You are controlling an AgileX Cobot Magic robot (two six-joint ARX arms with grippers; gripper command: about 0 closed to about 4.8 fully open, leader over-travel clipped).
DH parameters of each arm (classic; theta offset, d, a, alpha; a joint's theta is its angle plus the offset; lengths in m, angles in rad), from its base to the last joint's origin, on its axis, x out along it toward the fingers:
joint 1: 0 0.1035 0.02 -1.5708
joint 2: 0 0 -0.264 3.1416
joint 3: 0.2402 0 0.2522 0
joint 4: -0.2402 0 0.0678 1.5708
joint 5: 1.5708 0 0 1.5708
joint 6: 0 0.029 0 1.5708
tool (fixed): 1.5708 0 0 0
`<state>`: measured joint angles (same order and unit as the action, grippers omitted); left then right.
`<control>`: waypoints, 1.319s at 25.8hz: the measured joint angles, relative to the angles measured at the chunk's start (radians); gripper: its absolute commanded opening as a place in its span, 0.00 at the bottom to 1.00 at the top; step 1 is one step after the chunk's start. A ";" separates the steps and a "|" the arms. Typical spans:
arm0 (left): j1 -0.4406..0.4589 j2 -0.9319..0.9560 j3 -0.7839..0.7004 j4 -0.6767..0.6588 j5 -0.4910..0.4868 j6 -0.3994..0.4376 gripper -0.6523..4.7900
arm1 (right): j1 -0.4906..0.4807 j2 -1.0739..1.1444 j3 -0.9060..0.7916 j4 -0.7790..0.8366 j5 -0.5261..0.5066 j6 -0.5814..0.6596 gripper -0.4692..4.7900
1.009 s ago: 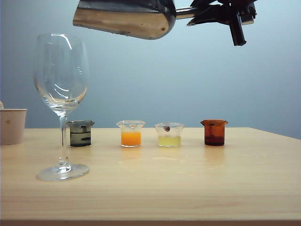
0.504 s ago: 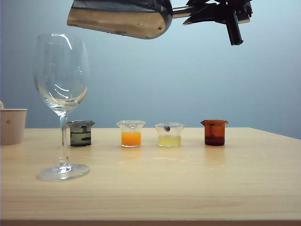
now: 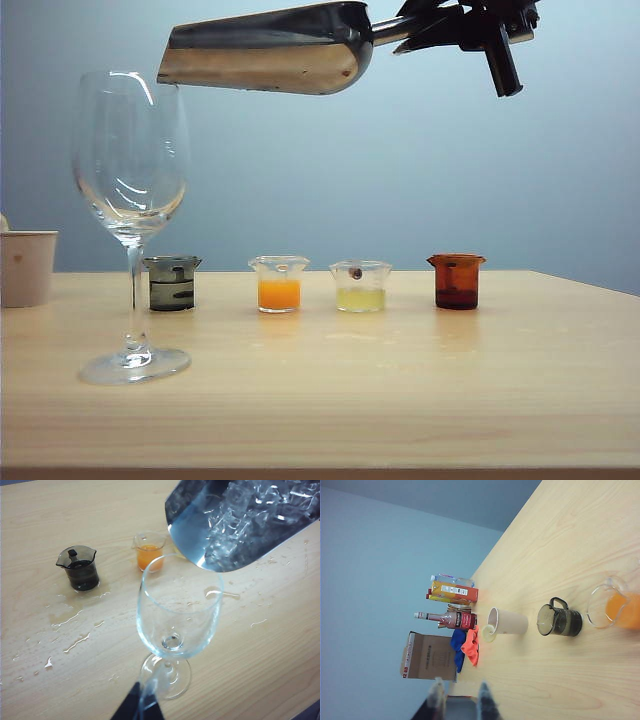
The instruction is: Pick up the ice scoop on the desk filled with ice cubes, pour the ice into the goblet, and finally put the scoop back on the table.
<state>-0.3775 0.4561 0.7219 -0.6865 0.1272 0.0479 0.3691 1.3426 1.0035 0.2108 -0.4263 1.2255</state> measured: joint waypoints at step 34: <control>0.000 0.000 0.000 0.000 0.000 0.000 0.11 | 0.000 0.049 0.114 -0.073 -0.020 -0.074 0.08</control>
<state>-0.3775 0.4561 0.7219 -0.6865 0.1272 0.0479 0.3695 1.3914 1.1179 0.1375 -0.4465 1.1519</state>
